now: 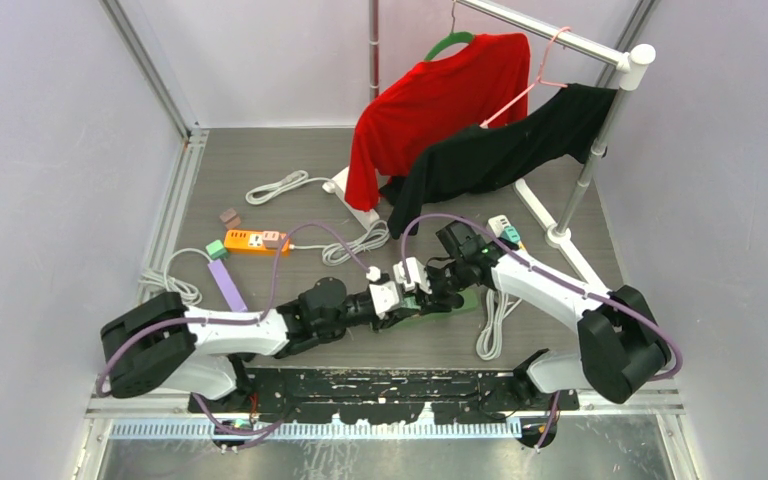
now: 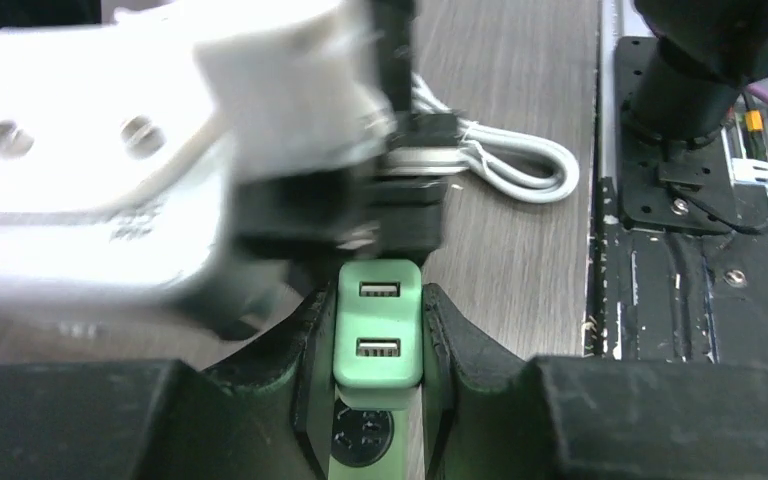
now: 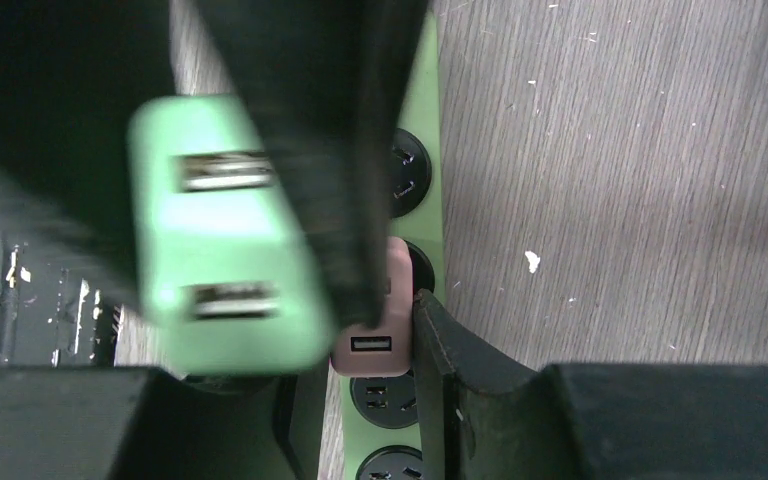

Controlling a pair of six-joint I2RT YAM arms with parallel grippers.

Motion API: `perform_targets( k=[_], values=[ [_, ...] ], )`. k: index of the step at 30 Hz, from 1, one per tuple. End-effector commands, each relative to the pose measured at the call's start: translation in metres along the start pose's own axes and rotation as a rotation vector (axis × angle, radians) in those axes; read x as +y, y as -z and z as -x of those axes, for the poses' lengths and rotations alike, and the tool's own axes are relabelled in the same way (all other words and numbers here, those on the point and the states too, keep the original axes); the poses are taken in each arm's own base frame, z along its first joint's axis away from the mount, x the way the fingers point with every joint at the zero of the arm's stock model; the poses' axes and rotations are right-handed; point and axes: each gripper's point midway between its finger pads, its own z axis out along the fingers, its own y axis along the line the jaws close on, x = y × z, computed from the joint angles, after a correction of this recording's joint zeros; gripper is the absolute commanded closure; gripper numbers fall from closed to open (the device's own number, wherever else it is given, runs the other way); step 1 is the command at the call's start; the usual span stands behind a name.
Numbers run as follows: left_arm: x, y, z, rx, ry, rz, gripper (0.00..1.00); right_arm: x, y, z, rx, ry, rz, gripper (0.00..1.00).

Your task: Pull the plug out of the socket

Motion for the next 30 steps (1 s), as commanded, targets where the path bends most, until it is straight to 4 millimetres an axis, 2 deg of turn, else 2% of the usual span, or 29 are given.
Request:
perform_targets(
  k=[1, 4, 6, 9, 11, 12, 16, 19, 21, 28, 30],
  values=[
    [0.004, 0.006, 0.049, -0.076, -0.208, 0.024, 1.00, -0.002, 0.005, -0.048, 0.215, -0.040, -0.037, 0.98],
    [-0.001, 0.016, 0.041, -0.027, -0.195, 0.000, 1.00, -0.003, 0.007, -0.039, 0.183, -0.079, -0.035, 0.96],
    [0.001, 0.026, 0.021, 0.043, -0.146, 0.018, 1.00, -0.004, 0.011, -0.032, 0.152, -0.115, -0.033, 0.91],
    [0.017, 0.046, -0.010, 0.146, 0.022, 0.158, 1.00, -0.004, 0.018, -0.023, 0.094, -0.139, -0.034, 0.76],
    [0.031, 0.063, -0.020, 0.170, 0.123, 0.264, 1.00, -0.003, 0.023, -0.016, 0.061, -0.146, -0.038, 0.64],
    [0.038, 0.071, -0.023, 0.172, 0.167, 0.313, 1.00, -0.003, 0.025, -0.014, 0.049, -0.151, -0.039, 0.54],
    [0.075, 0.097, -0.018, 0.129, 0.340, 0.460, 1.00, -0.001, 0.032, -0.005, 0.014, -0.162, -0.036, 0.23],
    [0.107, 0.117, -0.012, 0.088, 0.498, 0.530, 1.00, -0.001, 0.038, 0.000, -0.003, -0.164, -0.046, 0.09],
    [0.125, 0.125, 0.000, 0.040, 0.589, 0.530, 1.00, -0.003, 0.043, 0.002, -0.016, -0.164, -0.068, 0.01],
    [0.216, 0.166, 0.029, -0.224, 0.944, 0.660, 1.00, -0.006, 0.057, 0.003, -0.034, -0.154, -0.128, 0.00],
    [0.243, 0.180, 0.030, -0.314, 1.059, 0.702, 1.00, -0.004, 0.057, 0.001, -0.032, -0.143, -0.126, 0.00]
  ],
)
